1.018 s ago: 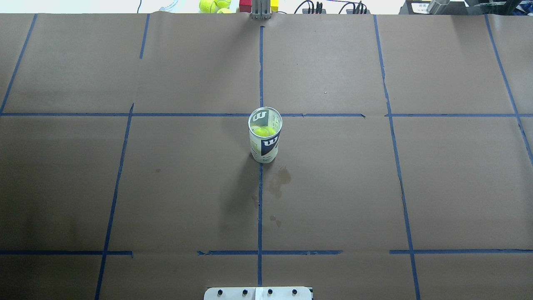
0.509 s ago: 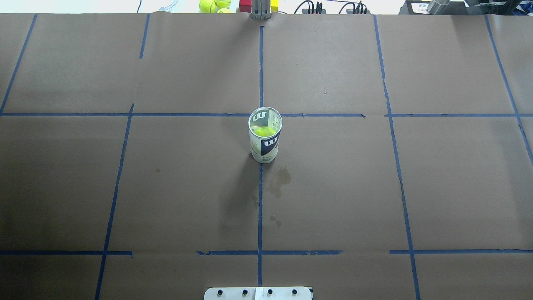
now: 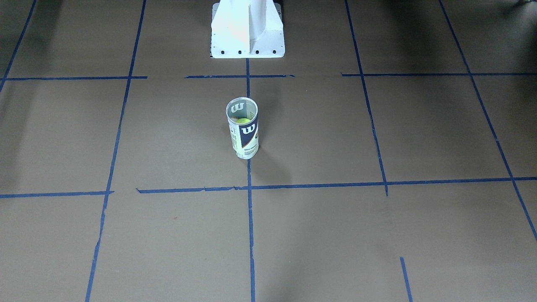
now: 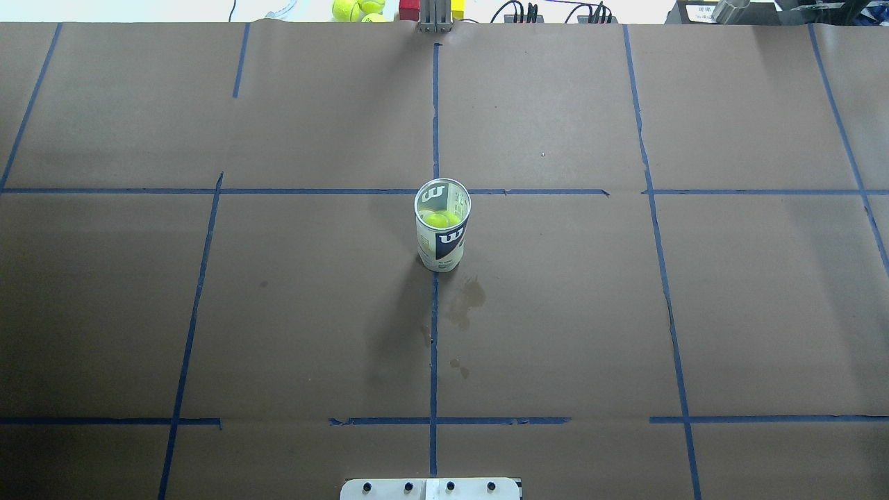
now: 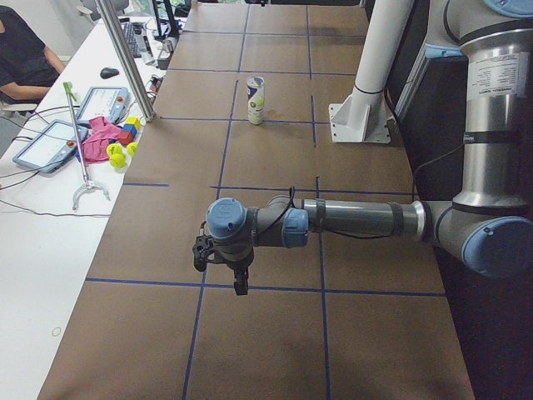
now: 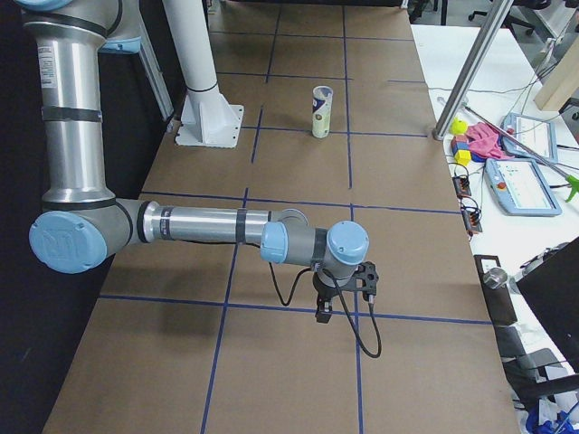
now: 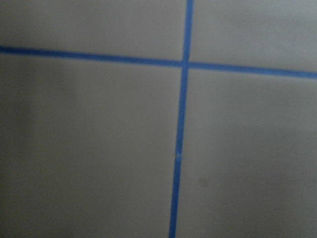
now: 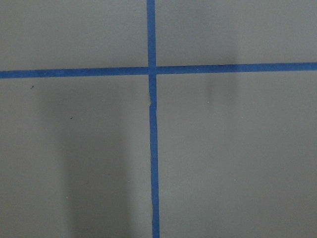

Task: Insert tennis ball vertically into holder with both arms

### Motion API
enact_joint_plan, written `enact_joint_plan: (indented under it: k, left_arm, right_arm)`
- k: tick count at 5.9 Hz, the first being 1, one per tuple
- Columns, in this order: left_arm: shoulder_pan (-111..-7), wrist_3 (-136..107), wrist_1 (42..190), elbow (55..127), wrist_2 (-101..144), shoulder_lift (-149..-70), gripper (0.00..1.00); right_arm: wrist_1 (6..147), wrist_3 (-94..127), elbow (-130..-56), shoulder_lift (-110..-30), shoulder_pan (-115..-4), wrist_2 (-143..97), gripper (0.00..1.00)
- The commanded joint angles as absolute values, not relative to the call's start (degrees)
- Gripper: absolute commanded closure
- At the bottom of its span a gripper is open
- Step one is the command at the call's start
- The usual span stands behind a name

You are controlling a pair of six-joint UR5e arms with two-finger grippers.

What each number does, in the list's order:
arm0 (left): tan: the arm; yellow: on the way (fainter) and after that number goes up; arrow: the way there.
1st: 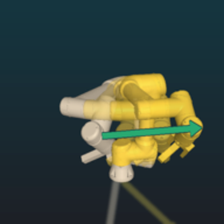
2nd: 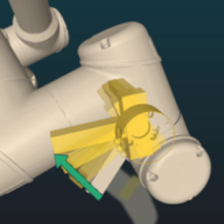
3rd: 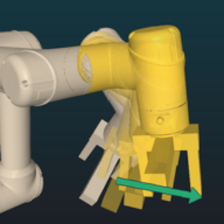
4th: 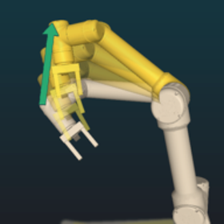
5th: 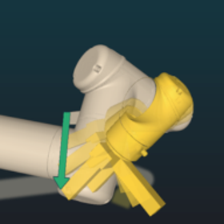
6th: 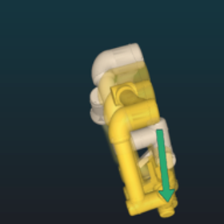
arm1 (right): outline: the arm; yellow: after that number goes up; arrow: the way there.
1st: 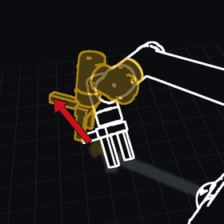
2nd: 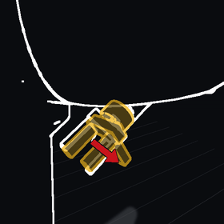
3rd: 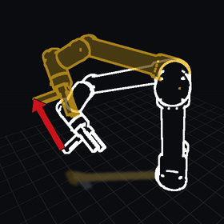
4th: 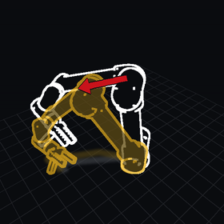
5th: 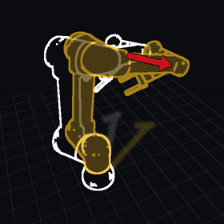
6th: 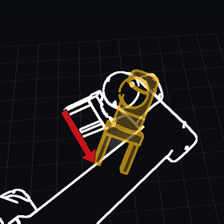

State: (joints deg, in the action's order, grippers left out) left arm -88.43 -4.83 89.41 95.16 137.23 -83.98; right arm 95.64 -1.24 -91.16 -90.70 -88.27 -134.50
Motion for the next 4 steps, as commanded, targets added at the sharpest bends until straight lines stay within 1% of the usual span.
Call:
enact_joint_plan:
  k: [1, 4]
  left_arm:
    - [-88.51, -4.83, 97.59, 94.93, 137.11, -80.87, 0.00]
    - [-88.24, -4.75, 97.56, 95.71, 131.40, -80.95, 0.00]
  right_arm:
    - [93.36, -4.47, -92.02, -92.11, -88.16, -134.12, 0.00]
    - [93.25, -4.39, -91.85, -92.11, -88.07, -134.21, 0.00]
